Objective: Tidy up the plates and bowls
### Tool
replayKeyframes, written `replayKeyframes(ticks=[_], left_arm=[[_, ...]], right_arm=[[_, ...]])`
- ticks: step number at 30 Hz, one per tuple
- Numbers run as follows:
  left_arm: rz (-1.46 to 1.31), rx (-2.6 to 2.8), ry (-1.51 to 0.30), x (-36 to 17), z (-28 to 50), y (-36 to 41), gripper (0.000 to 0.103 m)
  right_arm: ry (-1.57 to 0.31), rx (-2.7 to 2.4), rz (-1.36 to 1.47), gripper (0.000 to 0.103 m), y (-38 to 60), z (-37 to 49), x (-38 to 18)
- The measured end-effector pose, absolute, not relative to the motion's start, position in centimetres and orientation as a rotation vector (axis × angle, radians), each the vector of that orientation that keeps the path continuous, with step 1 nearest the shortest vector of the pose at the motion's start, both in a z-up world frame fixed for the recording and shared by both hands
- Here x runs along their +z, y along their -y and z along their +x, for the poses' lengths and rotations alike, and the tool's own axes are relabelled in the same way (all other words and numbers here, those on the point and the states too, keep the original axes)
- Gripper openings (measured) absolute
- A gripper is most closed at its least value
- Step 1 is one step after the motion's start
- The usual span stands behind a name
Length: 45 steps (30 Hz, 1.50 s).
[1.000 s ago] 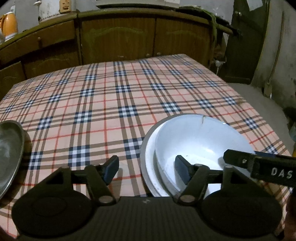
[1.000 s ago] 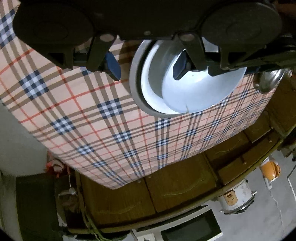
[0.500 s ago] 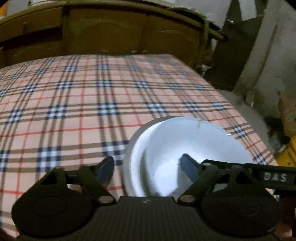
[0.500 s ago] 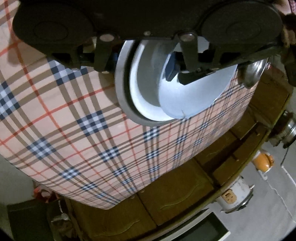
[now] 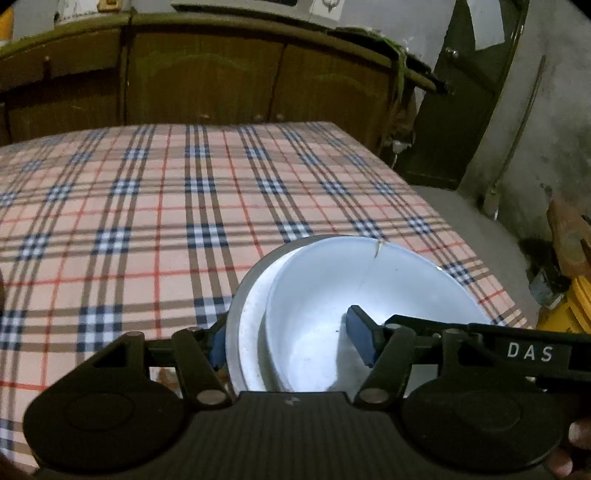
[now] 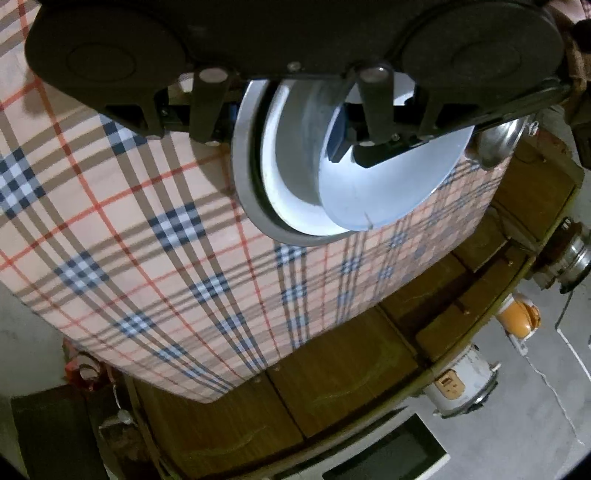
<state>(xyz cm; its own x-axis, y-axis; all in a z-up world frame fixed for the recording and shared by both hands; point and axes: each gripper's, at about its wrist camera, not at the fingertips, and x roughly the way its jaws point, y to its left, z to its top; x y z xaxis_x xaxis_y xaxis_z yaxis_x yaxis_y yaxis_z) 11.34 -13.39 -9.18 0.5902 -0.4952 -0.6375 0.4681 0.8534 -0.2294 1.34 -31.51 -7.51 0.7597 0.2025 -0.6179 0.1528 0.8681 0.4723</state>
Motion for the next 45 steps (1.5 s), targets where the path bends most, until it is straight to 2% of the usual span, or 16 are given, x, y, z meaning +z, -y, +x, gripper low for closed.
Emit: replayKeyframes(ticks=[20,45], left_arm=[[-0.055,-0.402,-0.585,-0.7,6.8,7.0,0.065],[-0.121,-0.184,-0.589,1.0,5.9,-4.6,0.065]], right_arm=[[-0.582,0.217,0.449,0.055,24.6,0.2,1.1],[-0.648,0.425,0.380,0.055,11.0,3.3,2.2]])
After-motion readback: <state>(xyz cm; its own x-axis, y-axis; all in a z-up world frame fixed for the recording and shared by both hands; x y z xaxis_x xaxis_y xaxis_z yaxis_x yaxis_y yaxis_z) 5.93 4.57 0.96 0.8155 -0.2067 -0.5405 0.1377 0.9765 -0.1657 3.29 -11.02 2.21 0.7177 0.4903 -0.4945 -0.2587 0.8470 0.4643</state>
